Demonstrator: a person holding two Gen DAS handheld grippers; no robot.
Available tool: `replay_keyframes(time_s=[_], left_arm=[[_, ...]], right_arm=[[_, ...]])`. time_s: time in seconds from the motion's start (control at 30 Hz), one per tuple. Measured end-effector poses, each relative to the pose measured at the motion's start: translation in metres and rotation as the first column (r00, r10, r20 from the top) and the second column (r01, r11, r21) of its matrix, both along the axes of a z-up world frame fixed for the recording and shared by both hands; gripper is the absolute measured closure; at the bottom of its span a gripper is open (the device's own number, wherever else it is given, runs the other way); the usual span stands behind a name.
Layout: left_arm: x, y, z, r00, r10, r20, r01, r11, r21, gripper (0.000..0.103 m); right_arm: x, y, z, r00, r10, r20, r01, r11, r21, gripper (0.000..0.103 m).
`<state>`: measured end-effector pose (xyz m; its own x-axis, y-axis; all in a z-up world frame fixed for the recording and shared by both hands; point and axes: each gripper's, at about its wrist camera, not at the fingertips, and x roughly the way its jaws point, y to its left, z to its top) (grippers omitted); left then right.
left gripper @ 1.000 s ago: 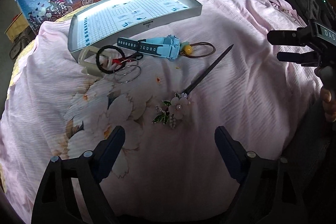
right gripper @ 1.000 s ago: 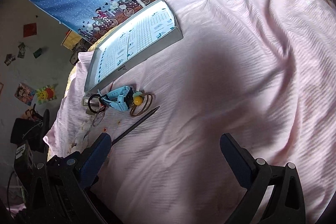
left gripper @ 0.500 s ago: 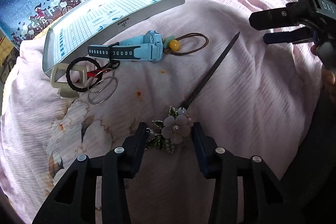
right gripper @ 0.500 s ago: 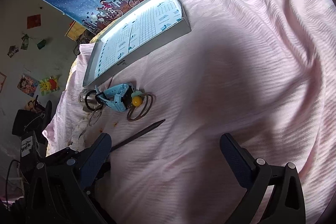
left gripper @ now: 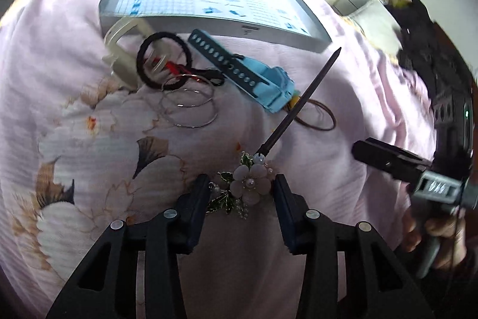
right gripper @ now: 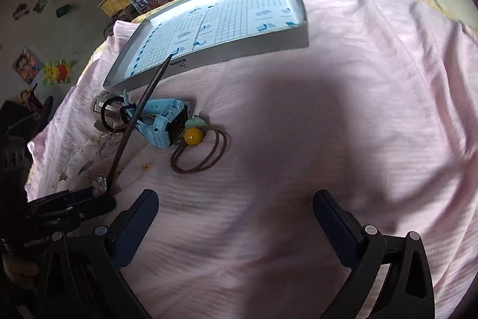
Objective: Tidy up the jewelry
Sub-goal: 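Lift the hairpin with the left tool while the right tool grasps the yellow-bead hair tie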
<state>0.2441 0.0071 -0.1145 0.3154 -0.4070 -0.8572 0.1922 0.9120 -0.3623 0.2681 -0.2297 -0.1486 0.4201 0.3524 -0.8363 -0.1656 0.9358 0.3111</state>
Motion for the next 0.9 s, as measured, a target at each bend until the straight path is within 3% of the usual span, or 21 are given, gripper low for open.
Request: replay_keyframes(time_s=[0.1, 0.27, 0.4, 0.47, 0.7, 0.9], left_arm=[[0.009, 0.013, -0.002, 0.999, 0.041, -0.016, -0.042, 0.998, -0.046, 0.065], [0.011, 0.019, -0.006, 0.996, 0.079, -0.033, -0.082, 0.992, -0.100, 0.066], [0.023, 0.024, -0.007, 0.994, 0.100, -0.047, -0.105, 0.986, -0.132, 0.066], [0.022, 0.026, -0.005, 0.993, 0.110, -0.053, -0.116, 0.982, -0.146, 0.066], [0.018, 0.026, -0.003, 0.990, 0.133, -0.055, -0.140, 0.975, -0.173, 0.066], [0.021, 0.018, -0.004, 0.991, 0.131, -0.042, -0.136, 0.976, -0.170, 0.066]], right_arm=[[0.009, 0.017, -0.001, 0.996, 0.071, 0.061, -0.068, 0.996, -0.054, 0.000], [0.019, 0.033, -0.008, 0.985, 0.140, 0.103, -0.129, 0.986, -0.101, 0.016], [0.024, 0.043, -0.011, 0.975, 0.183, 0.127, -0.166, 0.977, -0.135, 0.023], [0.026, 0.049, -0.013, 0.970, 0.206, 0.130, -0.184, 0.969, -0.164, 0.034], [0.038, 0.058, -0.022, 0.963, 0.237, 0.127, -0.213, 0.960, -0.180, 0.041], [0.043, 0.066, -0.027, 0.957, 0.261, 0.129, -0.232, 0.952, -0.201, 0.063]])
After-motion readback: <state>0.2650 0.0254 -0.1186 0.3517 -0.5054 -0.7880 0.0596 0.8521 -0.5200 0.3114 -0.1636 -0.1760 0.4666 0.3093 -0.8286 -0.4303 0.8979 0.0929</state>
